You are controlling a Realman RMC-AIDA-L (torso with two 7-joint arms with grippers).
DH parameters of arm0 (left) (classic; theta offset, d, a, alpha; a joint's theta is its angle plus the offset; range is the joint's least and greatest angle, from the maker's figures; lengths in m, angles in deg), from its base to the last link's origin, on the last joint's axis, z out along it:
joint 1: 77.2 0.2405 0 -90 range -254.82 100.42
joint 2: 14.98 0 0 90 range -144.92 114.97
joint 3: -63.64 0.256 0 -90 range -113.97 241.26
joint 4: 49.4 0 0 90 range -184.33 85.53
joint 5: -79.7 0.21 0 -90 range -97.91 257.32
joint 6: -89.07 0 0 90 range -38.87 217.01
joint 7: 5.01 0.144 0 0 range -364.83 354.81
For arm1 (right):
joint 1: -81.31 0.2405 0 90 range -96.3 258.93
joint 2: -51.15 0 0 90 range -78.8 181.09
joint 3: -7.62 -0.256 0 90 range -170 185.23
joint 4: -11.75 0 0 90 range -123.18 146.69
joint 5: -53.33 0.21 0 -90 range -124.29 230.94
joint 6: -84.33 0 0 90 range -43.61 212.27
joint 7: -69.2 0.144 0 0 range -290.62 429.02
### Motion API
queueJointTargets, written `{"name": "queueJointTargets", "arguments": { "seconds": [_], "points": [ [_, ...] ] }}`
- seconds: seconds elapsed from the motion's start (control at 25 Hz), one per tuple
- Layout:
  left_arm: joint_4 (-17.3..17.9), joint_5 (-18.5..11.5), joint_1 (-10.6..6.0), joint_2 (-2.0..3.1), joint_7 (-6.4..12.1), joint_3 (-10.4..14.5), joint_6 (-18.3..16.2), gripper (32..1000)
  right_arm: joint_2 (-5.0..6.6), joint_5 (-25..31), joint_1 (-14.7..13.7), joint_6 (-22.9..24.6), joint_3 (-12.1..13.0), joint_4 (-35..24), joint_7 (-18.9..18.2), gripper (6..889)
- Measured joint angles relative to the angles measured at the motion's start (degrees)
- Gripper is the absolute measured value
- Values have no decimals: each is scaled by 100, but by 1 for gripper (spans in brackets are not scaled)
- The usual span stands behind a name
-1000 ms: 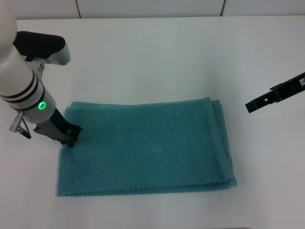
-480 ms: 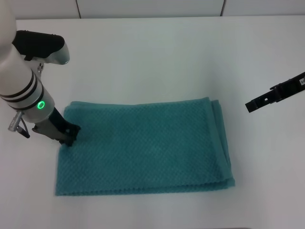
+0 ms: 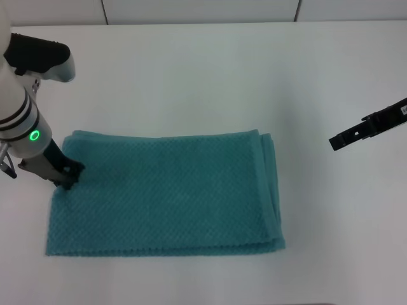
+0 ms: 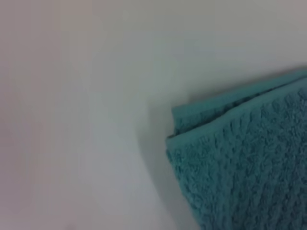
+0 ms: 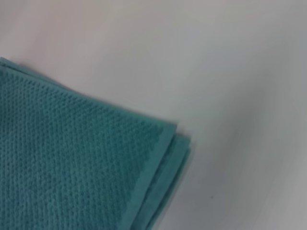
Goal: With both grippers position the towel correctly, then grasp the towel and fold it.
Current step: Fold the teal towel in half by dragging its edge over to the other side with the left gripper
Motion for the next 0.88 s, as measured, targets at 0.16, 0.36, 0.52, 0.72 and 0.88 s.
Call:
{"name": "queueJointTargets", "arguments": {
  "seconds": [0.16,0.36,0.52,0.72,0.88],
  "points": [
    [76,11,14,78,4,41,10,79,11,0,0,0,0,10,0,856],
    [82,19,87,252,6,145,9,78,18,0,0,10,0,11,0,856],
    [97,22,186,437,8,185,8,78,19,0,-4,23,0,11,0,857],
    [97,32,269,637,9,205,-2,77,19,2,-7,26,0,11,0,857],
    [128,34,274,694,14,250,14,77,19,5,-9,26,0,11,0,856]
  ]
}}
